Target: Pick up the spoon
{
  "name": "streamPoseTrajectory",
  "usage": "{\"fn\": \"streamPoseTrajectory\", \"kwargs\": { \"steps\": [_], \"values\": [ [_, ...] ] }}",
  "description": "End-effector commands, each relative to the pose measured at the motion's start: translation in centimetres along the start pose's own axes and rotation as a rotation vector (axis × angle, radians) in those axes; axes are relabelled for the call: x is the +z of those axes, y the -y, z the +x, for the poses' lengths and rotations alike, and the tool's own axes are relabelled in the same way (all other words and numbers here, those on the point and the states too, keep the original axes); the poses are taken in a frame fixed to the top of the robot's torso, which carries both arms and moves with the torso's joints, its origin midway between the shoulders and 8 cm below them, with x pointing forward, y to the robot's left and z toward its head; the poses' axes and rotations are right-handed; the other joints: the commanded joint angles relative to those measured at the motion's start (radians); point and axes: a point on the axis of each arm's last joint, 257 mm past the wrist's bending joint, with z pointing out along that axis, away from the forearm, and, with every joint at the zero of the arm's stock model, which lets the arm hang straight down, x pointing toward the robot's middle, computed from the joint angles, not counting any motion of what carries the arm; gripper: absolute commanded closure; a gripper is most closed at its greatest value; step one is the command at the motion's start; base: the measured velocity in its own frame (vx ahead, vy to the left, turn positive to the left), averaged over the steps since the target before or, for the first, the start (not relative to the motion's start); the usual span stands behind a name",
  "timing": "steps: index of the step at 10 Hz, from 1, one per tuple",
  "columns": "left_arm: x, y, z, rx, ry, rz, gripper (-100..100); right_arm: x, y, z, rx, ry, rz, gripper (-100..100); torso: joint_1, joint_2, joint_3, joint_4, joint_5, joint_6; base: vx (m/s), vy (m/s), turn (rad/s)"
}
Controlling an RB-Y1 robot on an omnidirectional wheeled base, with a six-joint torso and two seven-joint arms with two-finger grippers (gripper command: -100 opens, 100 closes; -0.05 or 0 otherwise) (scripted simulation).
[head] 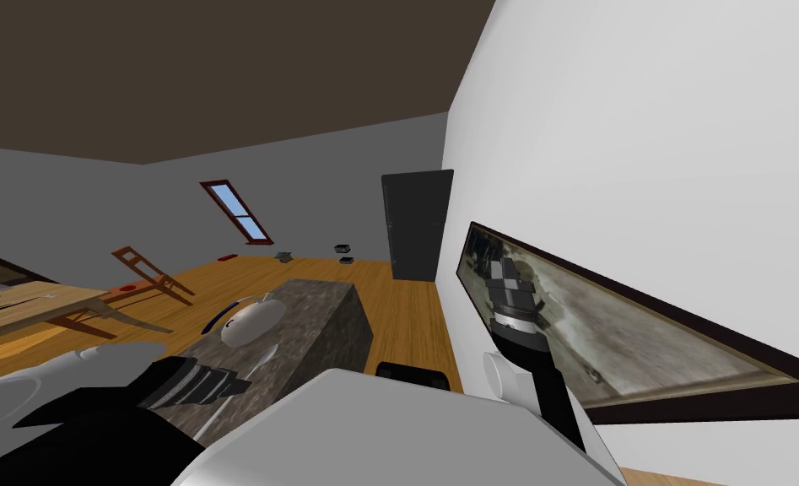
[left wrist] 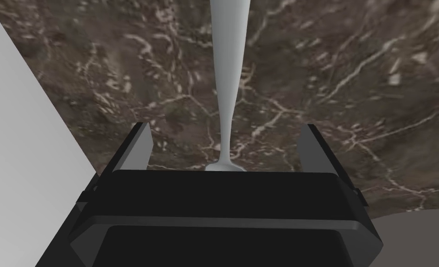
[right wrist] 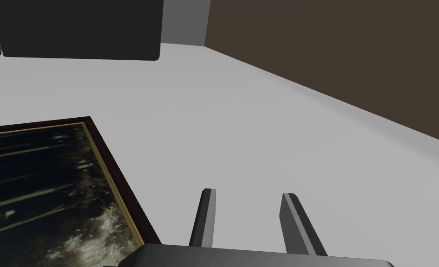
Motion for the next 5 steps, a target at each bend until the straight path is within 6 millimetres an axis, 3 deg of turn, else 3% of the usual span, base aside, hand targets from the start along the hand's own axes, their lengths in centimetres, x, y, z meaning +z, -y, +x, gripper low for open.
{"fn": "streamPoseTrajectory", "kwargs": {
  "steps": [1, 5],
  "values": [
    [0.77, 0.32, 0.46, -0.008, 0.001, -0.003, -100, 0.0, 0.0, 0.0, 0.0, 0.0, 0.0, 0, 0.0, 0.0, 0.0, 0.0, 0.0, 0.0, 0.004, 0.027, -0.039],
    [1.32, 0.61, 0.78, -0.013, 0.003, -0.004, -100, 0.0, 0.0, 0.0, 0.0, 0.0, 0.0, 0, -0.001, 0.0, 0.0, 0.0, 0.001, 0.0, 0.002, 0.012, -0.023]
  ]
}}
